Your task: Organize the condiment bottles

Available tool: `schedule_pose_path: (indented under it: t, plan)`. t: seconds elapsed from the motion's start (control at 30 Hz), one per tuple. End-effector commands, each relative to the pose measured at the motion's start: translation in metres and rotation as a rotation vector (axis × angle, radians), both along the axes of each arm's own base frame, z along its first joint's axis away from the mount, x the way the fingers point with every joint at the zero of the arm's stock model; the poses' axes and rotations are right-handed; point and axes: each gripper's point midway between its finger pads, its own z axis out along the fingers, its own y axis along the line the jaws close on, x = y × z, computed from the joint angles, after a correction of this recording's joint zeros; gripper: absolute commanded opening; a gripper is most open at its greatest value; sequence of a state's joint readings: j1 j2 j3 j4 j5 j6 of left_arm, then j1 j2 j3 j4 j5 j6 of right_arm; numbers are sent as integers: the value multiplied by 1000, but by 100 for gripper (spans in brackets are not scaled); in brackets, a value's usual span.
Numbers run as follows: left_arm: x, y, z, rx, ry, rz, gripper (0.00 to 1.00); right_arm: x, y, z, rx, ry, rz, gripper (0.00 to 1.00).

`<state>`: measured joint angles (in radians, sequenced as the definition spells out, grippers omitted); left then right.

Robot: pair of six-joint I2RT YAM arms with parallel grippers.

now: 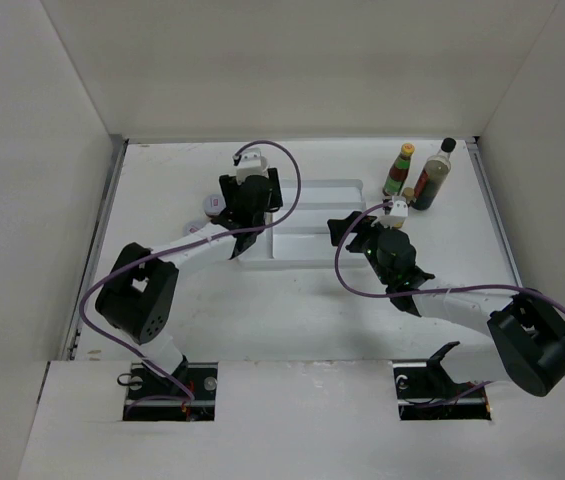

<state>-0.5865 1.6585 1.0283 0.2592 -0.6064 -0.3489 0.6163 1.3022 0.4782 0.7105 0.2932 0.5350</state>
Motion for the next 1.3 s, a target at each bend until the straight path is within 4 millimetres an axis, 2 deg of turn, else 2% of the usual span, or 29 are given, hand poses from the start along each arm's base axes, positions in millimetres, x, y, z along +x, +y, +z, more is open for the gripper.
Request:
schedule_pose_path:
  t: [0.0, 0.07, 0.17, 0.27, 0.37, 0.5, 0.63, 0.73, 0.9, 1.13, 1.27]
  plan:
    - [0, 0, 52, -46, -130, 25, 84, 6, 8, 31, 45, -77, 14, 84]
    - [-10, 8, 63, -53, -149, 41, 89, 6, 7, 31, 45, -76, 14, 84]
    - [-32, 24, 76, -71, -179, 62, 92, 5, 7, 32, 47, -80, 14, 84]
    - [-60, 50, 75, -89, -187, 108, 94, 5, 7, 32, 49, -78, 14, 84]
    - [-86, 72, 58, -109, -135, 140, 94, 4, 8, 30, 46, -76, 17, 84]
    - [-106, 101, 15, -106, -5, 203, 95, 5, 9, 31, 48, -75, 19, 85]
    - [-105, 131, -17, -110, 65, 290, 94, 5, 9, 33, 50, -81, 19, 85]
    - [-95, 135, -31, -95, 87, 316, 93, 6, 10, 31, 45, -76, 19, 85]
    - [-81, 138, -40, -89, 85, 354, 89, 6, 10, 30, 42, -72, 20, 86]
    - [-71, 157, -49, -96, 64, 427, 76, 6, 13, 29, 41, -70, 28, 86]
    - [-67, 156, -57, -109, 75, 415, 59, 6, 13, 28, 38, -66, 28, 87]
